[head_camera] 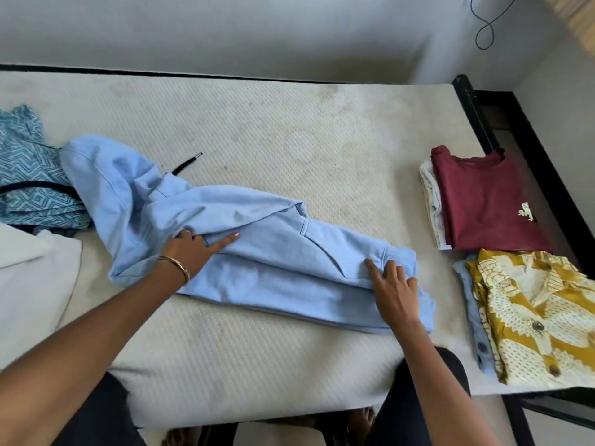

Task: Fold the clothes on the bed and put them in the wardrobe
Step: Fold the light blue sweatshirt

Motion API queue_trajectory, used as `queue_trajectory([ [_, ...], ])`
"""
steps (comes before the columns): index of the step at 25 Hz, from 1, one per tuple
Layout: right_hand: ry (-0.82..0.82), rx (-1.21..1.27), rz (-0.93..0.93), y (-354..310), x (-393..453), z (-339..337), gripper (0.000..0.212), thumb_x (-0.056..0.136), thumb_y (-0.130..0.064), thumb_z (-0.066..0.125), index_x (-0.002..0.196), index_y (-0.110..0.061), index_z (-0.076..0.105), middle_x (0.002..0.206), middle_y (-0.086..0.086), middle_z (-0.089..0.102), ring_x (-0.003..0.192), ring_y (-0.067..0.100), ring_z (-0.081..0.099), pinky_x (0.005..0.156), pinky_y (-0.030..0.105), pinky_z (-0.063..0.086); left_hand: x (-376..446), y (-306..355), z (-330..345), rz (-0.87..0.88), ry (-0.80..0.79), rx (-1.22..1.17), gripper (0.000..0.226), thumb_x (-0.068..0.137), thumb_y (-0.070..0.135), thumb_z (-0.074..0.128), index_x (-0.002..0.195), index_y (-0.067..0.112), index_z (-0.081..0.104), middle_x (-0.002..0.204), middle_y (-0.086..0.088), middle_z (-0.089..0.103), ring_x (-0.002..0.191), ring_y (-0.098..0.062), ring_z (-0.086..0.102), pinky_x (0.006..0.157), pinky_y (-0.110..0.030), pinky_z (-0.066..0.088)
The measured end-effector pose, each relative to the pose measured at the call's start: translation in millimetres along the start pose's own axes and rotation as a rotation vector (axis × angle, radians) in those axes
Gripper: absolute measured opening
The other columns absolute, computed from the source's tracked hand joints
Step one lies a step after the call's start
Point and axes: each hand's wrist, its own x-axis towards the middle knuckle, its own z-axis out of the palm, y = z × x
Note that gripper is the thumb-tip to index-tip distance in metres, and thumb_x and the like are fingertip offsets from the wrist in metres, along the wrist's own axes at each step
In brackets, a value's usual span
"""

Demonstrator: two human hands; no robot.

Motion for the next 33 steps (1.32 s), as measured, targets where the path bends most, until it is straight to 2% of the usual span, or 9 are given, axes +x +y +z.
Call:
queue_trajectory([
  [4,-0.253,-0.049,0.105,-15.0,3.8,-20.7,0.077,0.067,-0.002,0.075,0.139,-0.011,0.051,0.119,0.023,0.053,0.097,0.038,0.055,0.072,0.049,0.048,-4.4,25.5,1.5,-0.058,-0.244,-0.087,0.096,0.077,0.006,0.056,0.151,0.039,0.004,0.074,-0.016,0.057,0.057,-0.026,0.056,0.049,-0.034,0.048],
  [9,-0.491,0.143,0.112,-34.5,9.8,-27.7,0.089,0.093,-0.030,0.057,0.155,-0.017,-0.005,0.159,0.022,-0.011,0.147,0.042,0.001,0.109,0.061,0.021,9.6,30.8,-3.2,-0.062,-0.115,-0.023,0.069,0.073,0.011,0.072,0.136,0.032,0.052,0.069,-0.008,0.062,0.059,-0.024,0.061,0.058,-0.034,0.049],
  [13,-0.451,0.311,-0.154,-86.5,42.2,-37.6,0.055,0.099,-0.038,0.046,0.148,-0.015,0.033,0.160,0.016,0.015,0.146,0.033,0.016,0.111,0.052,0.021,25.7,23.8,-14.9,-0.315,0.214,-0.195,0.037,0.063,0.007,0.079,0.097,0.015,0.069,0.081,-0.012,0.057,0.070,-0.032,0.057,0.054,-0.037,0.046],
  [16,-0.155,0.724,0.102,-122.1,96.7,-64.8,0.022,0.096,-0.019,0.046,0.094,-0.009,0.066,0.104,0.012,0.067,0.107,0.035,0.059,0.084,0.038,0.045,52.3,14.9,-30.9,-0.402,-0.044,-0.308,0.062,0.072,0.035,0.078,0.128,0.018,0.055,0.119,-0.014,0.053,0.102,-0.034,0.055,0.074,-0.042,0.045],
  [18,-0.042,0.915,0.189,-138.1,133.4,-75.3,0.022,0.090,-0.004,0.046,0.098,-0.006,0.066,0.098,0.011,0.069,0.098,0.032,0.062,0.073,0.032,0.044,71.7,14.1,-28.7,-0.333,-0.277,-0.284,0.059,0.082,0.043,0.067,0.135,0.025,0.048,0.129,-0.009,0.049,0.114,-0.029,0.051,0.086,-0.040,0.041],
  [22,-0.236,0.675,0.273,-139.0,175.3,-43.4,0.031,0.096,-0.021,0.053,0.122,-0.002,0.053,0.124,0.019,0.058,0.117,0.037,0.052,0.091,0.039,0.042,79.1,3.5,-27.0,-0.437,0.067,-0.359,0.012,0.069,0.014,0.076,0.080,0.016,0.071,0.072,-0.008,0.064,0.060,-0.032,0.064,0.049,-0.034,0.049],
  [25,-0.426,0.580,0.254,-139.3,194.8,-33.1,0.022,0.092,-0.025,0.058,0.112,-0.016,0.060,0.113,0.009,0.059,0.117,0.033,0.051,0.101,0.048,0.033,73.0,-18.8,-24.9,-0.562,0.250,-0.626,0.028,0.083,0.024,0.046,0.095,0.012,0.070,0.083,-0.013,0.068,0.064,-0.038,0.064,0.047,-0.040,0.049],
  [30,0.338,1.047,0.297,-129.0,202.6,-99.8,0.024,0.086,0.001,0.044,0.107,-0.004,0.055,0.090,0.019,0.064,0.087,0.037,0.059,0.064,0.031,0.026,65.3,-32.5,-24.6,-0.469,0.455,-0.751,0.033,0.086,0.023,0.042,0.105,0.011,0.067,0.088,-0.011,0.066,0.076,-0.036,0.065,0.059,-0.041,0.055],
  [33,0.736,0.760,0.129,-94.7,177.8,-142.4,0.031,0.077,0.005,0.045,0.102,-0.012,0.056,0.093,0.006,0.060,0.091,0.026,0.047,0.074,0.036,0.025,57.6,-4.9,-22.4,-0.195,0.563,-0.558,0.027,0.082,0.005,0.055,0.104,0.021,0.059,0.082,-0.008,0.061,0.069,-0.030,0.060,0.055,-0.038,0.052],
])
